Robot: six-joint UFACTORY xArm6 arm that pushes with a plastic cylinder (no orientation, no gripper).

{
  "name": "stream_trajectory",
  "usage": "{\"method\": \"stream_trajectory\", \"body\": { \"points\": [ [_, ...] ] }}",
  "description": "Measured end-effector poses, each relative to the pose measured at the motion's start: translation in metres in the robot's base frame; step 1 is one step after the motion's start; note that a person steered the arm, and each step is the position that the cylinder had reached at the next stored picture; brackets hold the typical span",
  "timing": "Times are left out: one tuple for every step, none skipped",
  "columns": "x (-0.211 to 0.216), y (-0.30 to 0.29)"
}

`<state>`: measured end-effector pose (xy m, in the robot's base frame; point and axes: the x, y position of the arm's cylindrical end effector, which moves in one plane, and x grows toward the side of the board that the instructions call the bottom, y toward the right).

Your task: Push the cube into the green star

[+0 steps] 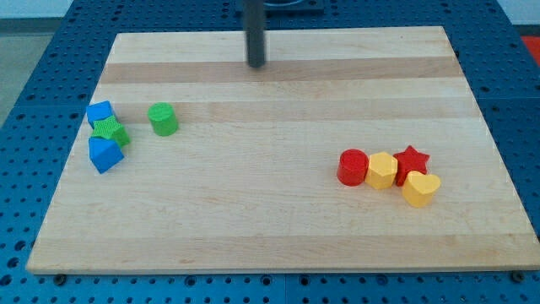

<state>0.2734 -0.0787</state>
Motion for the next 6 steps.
{"method": "stream_trajectory", "body": {
  "points": [
    [0.006,-0.099],
    [0.05,-0.177],
    [0.078,-0.222],
    [0.089,-0.224],
    [0.138,-0.186],
    [0.167,-0.168]
  ]
}}
